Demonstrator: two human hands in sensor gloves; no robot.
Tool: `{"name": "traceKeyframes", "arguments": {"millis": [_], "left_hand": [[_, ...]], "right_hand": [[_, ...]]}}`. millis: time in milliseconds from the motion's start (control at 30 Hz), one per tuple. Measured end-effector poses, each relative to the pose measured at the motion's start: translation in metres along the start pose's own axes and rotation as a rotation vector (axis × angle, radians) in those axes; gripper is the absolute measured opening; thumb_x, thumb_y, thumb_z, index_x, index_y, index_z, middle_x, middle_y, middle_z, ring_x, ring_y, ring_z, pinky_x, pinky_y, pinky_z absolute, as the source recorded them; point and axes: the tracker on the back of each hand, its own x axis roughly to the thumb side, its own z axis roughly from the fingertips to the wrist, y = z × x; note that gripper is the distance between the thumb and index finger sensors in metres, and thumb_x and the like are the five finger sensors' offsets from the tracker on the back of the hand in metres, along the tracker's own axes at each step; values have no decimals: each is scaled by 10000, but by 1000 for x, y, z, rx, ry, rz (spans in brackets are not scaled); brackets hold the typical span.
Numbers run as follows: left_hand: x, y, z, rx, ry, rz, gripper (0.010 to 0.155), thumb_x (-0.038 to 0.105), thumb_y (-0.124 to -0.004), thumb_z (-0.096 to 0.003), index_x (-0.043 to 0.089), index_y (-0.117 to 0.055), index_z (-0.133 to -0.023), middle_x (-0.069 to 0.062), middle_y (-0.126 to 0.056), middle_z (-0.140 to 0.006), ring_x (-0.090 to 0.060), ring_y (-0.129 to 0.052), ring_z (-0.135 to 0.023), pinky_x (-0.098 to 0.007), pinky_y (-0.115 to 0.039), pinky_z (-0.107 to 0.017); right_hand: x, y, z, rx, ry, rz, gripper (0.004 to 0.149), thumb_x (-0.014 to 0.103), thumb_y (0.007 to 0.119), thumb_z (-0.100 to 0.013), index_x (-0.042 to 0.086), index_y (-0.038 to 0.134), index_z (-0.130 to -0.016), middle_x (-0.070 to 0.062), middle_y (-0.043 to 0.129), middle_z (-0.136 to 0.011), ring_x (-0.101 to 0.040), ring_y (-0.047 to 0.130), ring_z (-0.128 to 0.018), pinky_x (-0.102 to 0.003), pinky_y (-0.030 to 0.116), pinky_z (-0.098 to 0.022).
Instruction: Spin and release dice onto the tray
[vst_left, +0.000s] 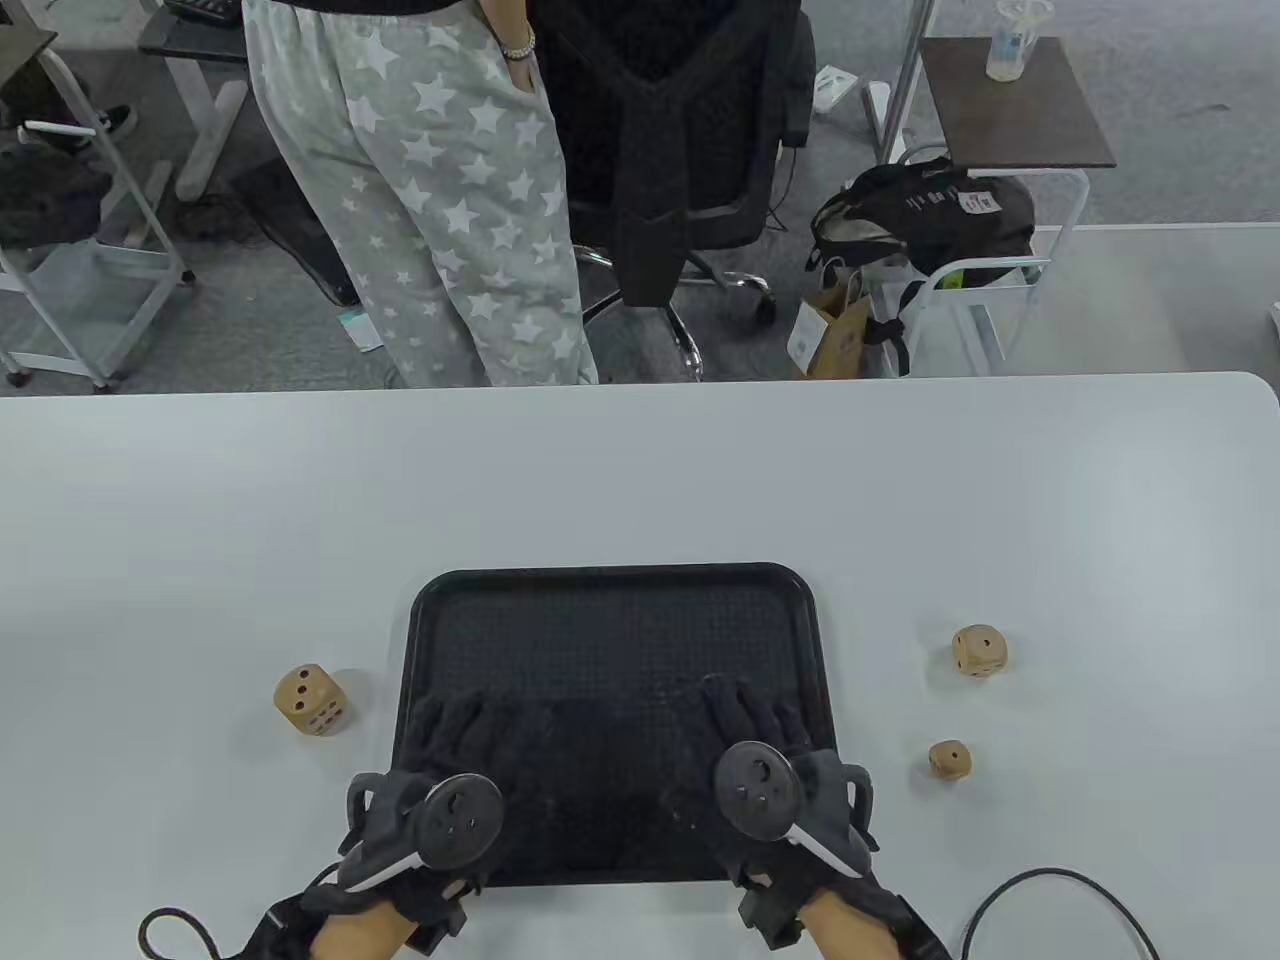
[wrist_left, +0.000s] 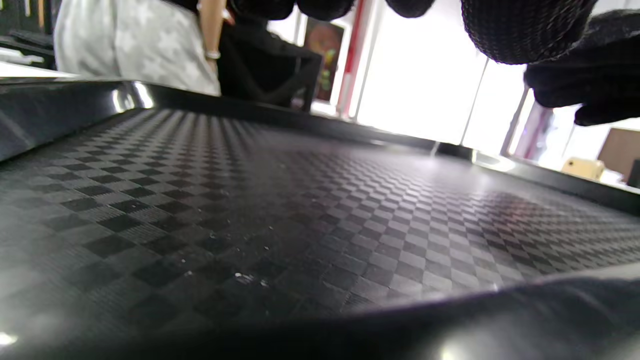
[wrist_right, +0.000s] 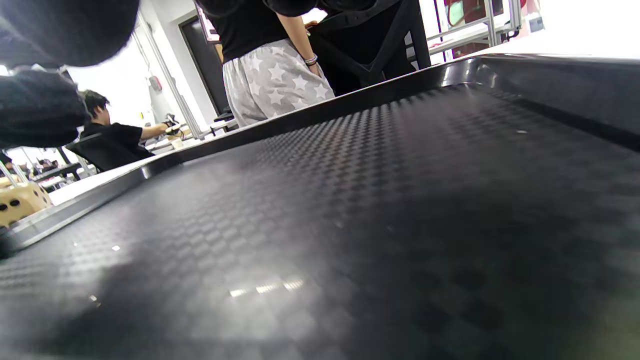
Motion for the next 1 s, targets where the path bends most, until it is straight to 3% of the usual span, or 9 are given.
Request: {"name": "traceKeyframes", "arguments": {"millis": [367,567,1000], "left_hand": [[3,-3,0,-3,-8,-11,750,607,-684,-438,351,-376,-1072,-98,-332,-1167,-425,-439,-1097,-709,-270,-785],[3,-1,0,1,-8,-13,751,608,-684,-438,351,-375,-1072,-99,-330,-1167,-424,-439,-1097,-709,-269,-785],[0,1,1,-9,12,-13,745,606,-684,-437,349,-386,-1070,-100,-334,-1166,-426,-442,-1095,-709,-272,-784]], "right_hand": [[-9,-1,6,-24,28,21,800,623,699,-363,398,351,-1048,15,337,-1148,-288,384,-1092,-604,390,-796],[-21,-17,11,-87,71,8,823,640,711,-351,410,345,-1051,7,329,-1154,-296,371,-1095,-616,363,-797],[-114,-61,35,-217,438,-144,868,605,789,-350,476,289,-1048,37,245,-1176,-277,280,-1124,-608,302,-826]]}}
